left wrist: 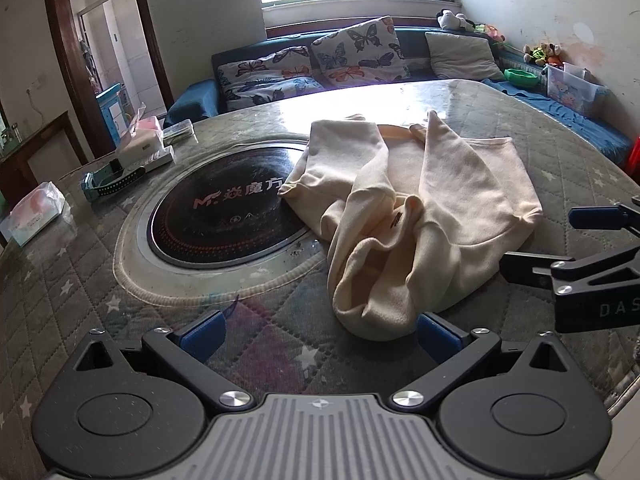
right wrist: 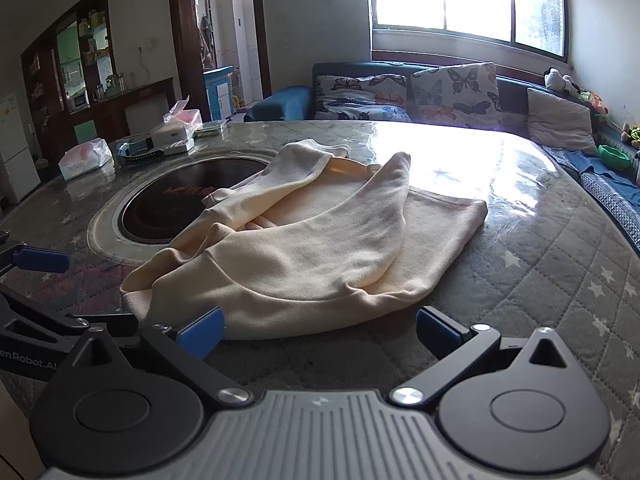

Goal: Fold clothes
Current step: 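Close the left tool on the shirt edge while the right tool grasps another edge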

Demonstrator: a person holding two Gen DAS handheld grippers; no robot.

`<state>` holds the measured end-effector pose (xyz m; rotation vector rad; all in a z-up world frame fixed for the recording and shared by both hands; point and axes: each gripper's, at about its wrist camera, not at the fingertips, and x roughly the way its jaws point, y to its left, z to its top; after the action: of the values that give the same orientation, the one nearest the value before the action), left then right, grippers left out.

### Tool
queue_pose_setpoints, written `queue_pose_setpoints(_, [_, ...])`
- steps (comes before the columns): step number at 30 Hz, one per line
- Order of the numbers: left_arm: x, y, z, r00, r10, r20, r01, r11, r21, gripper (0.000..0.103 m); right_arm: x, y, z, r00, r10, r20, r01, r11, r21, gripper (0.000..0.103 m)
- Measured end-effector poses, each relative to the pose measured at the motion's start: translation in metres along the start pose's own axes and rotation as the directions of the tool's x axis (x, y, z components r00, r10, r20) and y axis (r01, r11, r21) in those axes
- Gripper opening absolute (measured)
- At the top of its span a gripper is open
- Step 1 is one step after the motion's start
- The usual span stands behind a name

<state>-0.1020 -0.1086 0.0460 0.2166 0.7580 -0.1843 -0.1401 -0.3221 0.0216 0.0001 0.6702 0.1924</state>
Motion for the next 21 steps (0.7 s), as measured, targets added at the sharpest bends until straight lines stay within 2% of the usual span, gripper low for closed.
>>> queue_pose_setpoints(10, [0.003,0.007,0.027,0.998,-0.018,0.056,0.018,1.000,0.001,0.103,0.018,-0.011,0.021,1.000,0.018,0.002,-0.018,1.000,0.002,0.102])
queue_pose_setpoints(19, [0.025,0.008,0.062,0.994,-0.049,0.100,0.047,0.999,0.018,0.102,0.049,-0.043,0.055,1.000,0.015,-0.014,-0.014,0.996,0.085,0.089])
queue_pose_setpoints(21, [0.032,0.006,0.070,0.993,-0.067,0.101,0.065,0.998,0.023,0.098,0.054,-0.048,0.061,1.000,0.014,-0.015,-0.013,0.995,0.099,0.085])
